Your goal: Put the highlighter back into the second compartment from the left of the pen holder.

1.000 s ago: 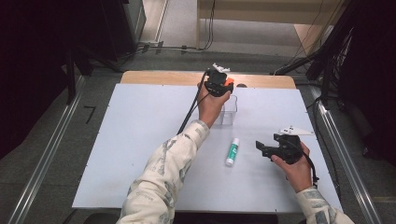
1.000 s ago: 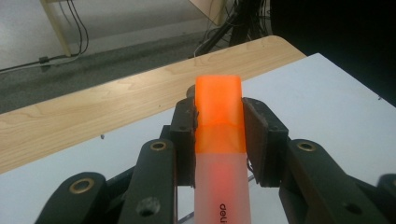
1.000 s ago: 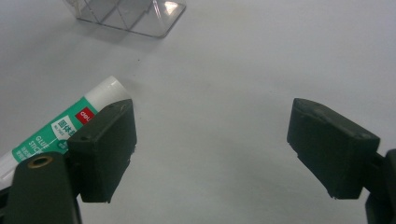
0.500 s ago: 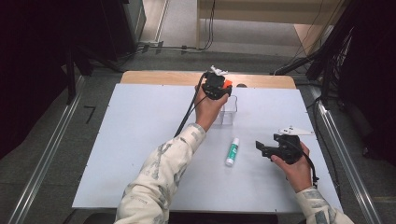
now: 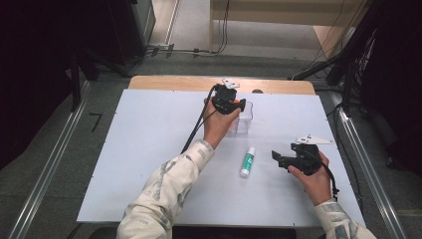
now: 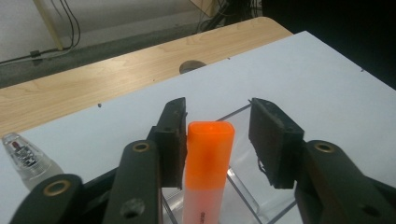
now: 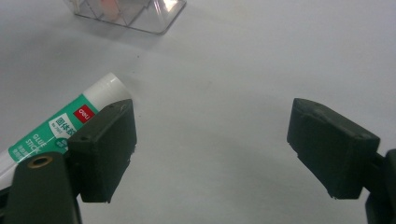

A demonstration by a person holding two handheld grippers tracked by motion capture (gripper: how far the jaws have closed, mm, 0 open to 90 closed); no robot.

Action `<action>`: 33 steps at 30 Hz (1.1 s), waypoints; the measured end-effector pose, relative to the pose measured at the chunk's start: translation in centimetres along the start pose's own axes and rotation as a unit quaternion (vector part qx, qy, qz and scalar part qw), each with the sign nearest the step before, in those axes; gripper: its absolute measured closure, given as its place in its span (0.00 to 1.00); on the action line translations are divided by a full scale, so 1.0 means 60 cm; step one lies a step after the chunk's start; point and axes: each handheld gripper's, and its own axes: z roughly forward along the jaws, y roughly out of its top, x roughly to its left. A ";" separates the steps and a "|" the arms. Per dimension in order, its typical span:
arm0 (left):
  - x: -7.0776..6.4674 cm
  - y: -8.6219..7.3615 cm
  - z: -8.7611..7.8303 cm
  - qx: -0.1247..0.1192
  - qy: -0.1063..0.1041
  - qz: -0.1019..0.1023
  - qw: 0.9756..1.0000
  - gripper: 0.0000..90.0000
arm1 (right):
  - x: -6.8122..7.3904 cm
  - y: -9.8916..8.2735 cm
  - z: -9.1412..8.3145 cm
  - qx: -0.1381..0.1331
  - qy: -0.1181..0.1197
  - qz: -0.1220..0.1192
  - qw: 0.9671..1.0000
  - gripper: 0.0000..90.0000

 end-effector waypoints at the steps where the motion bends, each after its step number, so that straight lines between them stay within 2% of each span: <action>1: 0.000 -0.001 -0.003 0.000 0.000 0.000 1.000 0.59 | 0.000 0.000 0.000 0.000 0.000 0.000 1.000 0.16; 13: -0.002 -0.023 -0.044 -0.006 -0.005 0.005 1.000 0.47 | 0.002 -0.001 0.003 0.004 -0.002 -0.003 1.000 0.16; 26: 0.034 -0.070 -0.089 -0.008 -0.005 -0.013 1.000 0.46 | 0.004 -0.002 0.008 0.008 -0.004 -0.004 1.000 0.16; 33: 0.048 -0.095 -0.127 -0.024 -0.007 -0.022 0.999 0.45 | 0.007 -0.003 0.011 0.011 -0.005 -0.006 1.000 0.16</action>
